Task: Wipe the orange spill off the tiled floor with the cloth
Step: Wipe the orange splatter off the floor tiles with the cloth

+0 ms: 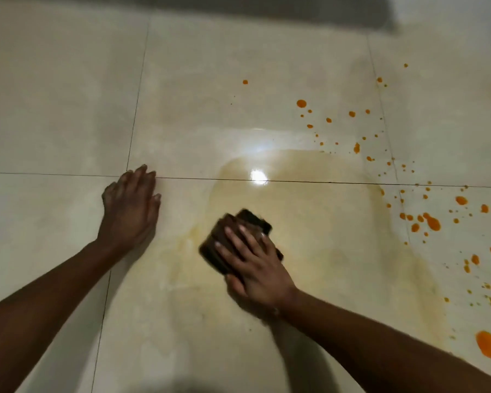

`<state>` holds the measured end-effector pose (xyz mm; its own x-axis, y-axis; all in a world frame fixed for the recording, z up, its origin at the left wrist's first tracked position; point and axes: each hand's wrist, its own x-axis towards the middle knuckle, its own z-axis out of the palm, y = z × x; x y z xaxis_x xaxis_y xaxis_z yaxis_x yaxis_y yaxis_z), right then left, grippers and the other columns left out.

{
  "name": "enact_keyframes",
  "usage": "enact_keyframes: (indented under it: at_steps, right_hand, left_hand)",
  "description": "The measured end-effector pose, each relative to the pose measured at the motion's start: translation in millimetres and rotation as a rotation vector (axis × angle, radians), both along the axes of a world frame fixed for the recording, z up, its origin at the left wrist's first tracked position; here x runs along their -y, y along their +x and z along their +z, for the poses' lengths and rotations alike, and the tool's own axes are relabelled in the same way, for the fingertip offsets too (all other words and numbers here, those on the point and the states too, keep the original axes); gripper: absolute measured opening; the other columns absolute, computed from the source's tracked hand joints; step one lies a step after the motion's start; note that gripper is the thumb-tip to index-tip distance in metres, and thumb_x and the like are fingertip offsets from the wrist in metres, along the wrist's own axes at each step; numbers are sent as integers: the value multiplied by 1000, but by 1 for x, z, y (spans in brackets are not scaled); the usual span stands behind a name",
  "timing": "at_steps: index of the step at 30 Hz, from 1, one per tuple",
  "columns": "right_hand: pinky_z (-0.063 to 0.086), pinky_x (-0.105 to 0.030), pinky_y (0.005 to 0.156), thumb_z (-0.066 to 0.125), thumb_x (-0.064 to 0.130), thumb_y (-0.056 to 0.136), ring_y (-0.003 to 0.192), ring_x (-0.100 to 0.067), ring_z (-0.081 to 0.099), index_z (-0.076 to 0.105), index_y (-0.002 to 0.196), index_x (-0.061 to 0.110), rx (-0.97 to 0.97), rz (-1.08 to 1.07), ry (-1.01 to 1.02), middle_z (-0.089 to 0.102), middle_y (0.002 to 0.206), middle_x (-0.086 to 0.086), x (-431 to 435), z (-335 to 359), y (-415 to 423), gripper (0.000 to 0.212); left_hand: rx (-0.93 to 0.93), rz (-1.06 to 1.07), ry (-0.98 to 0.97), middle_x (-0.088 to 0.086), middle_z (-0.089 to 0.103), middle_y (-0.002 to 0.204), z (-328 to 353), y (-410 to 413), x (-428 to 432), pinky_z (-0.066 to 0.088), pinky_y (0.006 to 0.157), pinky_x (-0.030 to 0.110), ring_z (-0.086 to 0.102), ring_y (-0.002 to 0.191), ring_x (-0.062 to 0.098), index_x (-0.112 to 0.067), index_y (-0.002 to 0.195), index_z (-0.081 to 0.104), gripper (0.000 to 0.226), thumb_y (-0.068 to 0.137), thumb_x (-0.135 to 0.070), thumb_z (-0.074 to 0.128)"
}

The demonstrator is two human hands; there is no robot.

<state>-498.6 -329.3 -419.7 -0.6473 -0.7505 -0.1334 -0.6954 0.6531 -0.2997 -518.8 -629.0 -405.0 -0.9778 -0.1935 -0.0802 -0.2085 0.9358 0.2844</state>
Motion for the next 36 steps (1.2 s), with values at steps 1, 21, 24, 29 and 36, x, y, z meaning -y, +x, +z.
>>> enact_keyframes:
  at_steps: [1, 21, 24, 29, 36]
  right_hand:
    - [17, -54, 116, 42, 44, 93, 151, -24, 2, 22, 154, 31, 1, 51, 2, 11, 164, -2, -35, 6, 9, 65]
    - [16, -57, 116, 39, 43, 87, 150, -29, 9, 32, 151, 25, -21, -69, -80, 20, 161, -8, 92, -2, -34, 68]
    - [16, -53, 116, 46, 43, 91, 151, -25, 7, 27, 153, 29, 37, 295, -36, 16, 163, -3, 17, 3, 59, 67]
    - [20, -54, 114, 43, 43, 89, 150, -28, 11, 29, 152, 28, -80, -54, -23, 18, 162, -7, 29, 4, -58, 66]
    - [13, -51, 118, 46, 43, 90, 150, -25, 6, 25, 153, 29, 15, 310, -12, 16, 163, -5, 74, 1, 36, 69]
  left_hand:
    - [27, 8, 5, 13, 33, 156, 0, 11, -2, 23, 110, 52, 31, 141, 36, -10, 144, 42, 56, 96, -37, 30]
    - [40, -50, 196, 4, 22, 162, -21, 27, 6, 9, 118, 42, 15, 149, 27, -15, 151, 34, 53, 100, -31, 31]
    - [15, -36, 128, 7, 21, 162, -10, 43, 26, 14, 120, 47, 18, 148, 28, -14, 150, 33, 52, 100, -30, 32]
    - [55, 124, 10, 4, 24, 161, -10, 100, 38, 14, 117, 47, 22, 147, 25, -17, 149, 33, 54, 100, -40, 27]
    - [41, 130, -39, 2, 25, 161, -27, 104, 43, 14, 117, 45, 22, 147, 23, -20, 150, 32, 52, 101, -36, 27]
